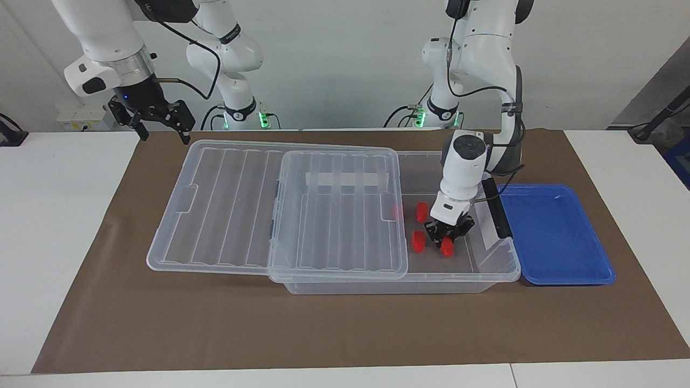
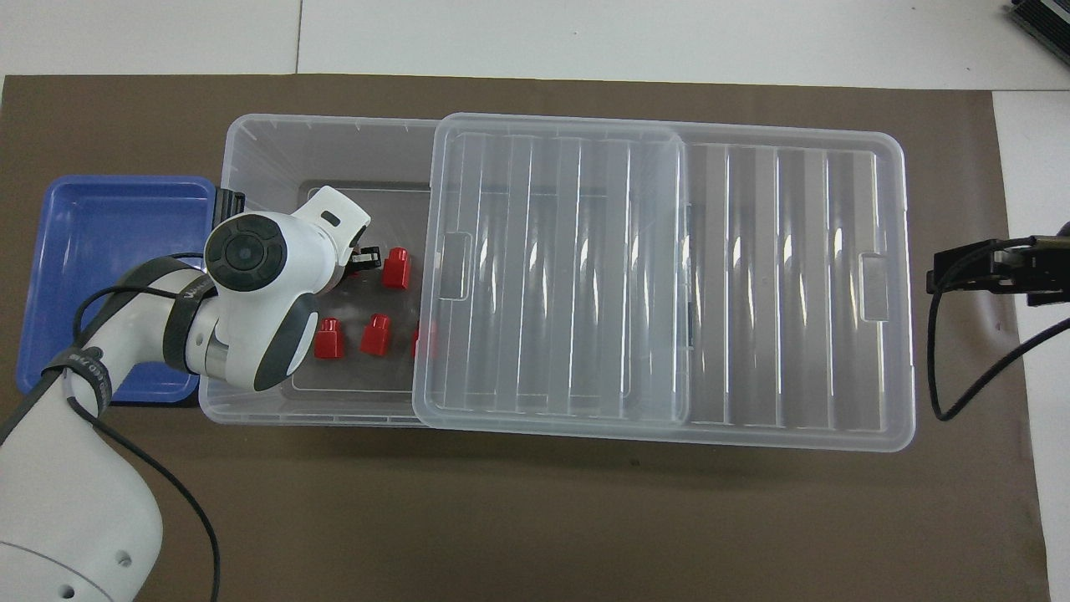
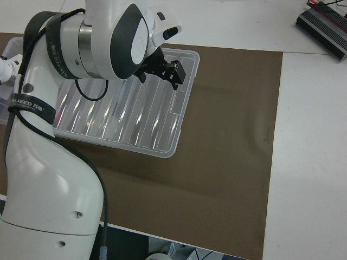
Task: Place red block in blue tray from box
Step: 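Lift the red block and carry it over the blue tray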
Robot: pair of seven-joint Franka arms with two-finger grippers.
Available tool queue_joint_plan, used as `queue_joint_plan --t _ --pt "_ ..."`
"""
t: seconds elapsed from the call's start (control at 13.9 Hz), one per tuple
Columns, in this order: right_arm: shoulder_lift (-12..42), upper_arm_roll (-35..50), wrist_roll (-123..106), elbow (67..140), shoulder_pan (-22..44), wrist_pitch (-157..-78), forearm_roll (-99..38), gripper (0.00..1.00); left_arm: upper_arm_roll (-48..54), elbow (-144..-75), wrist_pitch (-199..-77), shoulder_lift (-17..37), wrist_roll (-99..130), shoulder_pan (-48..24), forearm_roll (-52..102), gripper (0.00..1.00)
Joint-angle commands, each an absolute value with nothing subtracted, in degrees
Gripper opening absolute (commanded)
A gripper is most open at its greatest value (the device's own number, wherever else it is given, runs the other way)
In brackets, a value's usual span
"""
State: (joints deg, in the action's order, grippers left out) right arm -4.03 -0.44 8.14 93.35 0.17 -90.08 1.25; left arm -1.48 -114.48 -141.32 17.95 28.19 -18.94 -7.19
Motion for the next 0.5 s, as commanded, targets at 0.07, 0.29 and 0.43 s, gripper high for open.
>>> queue_joint_plan --t 0.07,0.29,0.43 --pt "-1.24 -0.09 9.14 89.57 -0.44 -88.6 1.67 1.0 -1.41 -102.68 -124.23 16.27 29.0 -18.98 0.33 0.0" --pt "-1.06 0.09 9.14 89.39 -0.44 -88.33 1.58 1.0 -1.41 -99.59 -115.78 12.41 30.31 -18.99 3.43 0.0" --pt "-1.05 0.09 8.88 89.73 -0.44 -88.42 1.32 1.0 -2.02 -96.26 -107.45 9.33 30.59 -18.28 3.25 0.0"
